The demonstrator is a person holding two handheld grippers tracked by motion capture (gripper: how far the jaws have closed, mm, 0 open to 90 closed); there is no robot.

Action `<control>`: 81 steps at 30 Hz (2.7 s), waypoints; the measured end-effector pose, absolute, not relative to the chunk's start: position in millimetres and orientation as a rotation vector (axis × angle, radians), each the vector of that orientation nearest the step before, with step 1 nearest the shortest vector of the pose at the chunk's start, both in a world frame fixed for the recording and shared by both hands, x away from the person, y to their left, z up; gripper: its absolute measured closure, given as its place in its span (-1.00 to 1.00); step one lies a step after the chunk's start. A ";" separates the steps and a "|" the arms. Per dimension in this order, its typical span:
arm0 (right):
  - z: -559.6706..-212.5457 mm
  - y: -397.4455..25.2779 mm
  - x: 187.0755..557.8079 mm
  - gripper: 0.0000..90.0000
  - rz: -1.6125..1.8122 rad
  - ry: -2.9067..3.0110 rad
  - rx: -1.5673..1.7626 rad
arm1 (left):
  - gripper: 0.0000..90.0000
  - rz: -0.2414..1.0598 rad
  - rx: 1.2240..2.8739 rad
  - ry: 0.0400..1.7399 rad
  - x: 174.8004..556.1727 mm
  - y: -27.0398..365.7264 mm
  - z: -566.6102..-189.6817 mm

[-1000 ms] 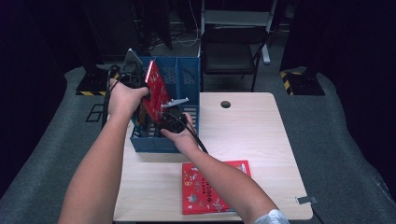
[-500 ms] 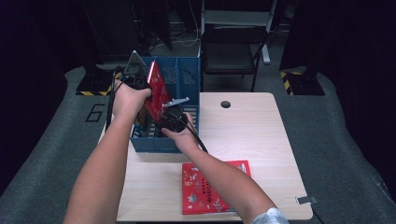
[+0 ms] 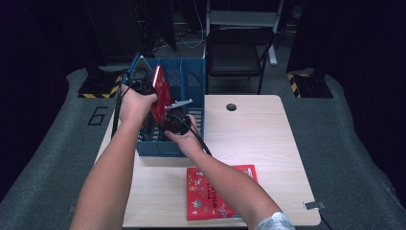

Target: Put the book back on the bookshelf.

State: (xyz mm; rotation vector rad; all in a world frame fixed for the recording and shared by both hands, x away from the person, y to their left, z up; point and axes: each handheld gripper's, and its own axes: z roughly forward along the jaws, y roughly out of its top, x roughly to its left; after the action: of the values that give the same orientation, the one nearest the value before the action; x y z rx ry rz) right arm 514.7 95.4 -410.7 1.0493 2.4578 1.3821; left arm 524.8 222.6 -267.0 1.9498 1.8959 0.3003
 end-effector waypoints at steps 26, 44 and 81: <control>-412.6 98.2 526.4 0.34 1.373 2.465 1.089 | 0.76 0.354 1.941 1.885 532.2 220.0 -282.6; -412.0 101.2 530.4 0.35 1.364 2.455 1.097 | 0.76 0.372 1.931 1.875 533.3 219.8 -284.9; -412.8 96.6 535.7 0.35 1.395 2.428 1.118 | 0.61 0.369 1.906 1.842 531.2 229.1 -284.0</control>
State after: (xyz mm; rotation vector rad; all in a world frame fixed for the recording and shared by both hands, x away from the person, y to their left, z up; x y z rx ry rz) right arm 535.7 96.6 -412.8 1.1178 2.4278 1.3952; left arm 531.2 229.1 -284.0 1.9055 1.8420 0.3689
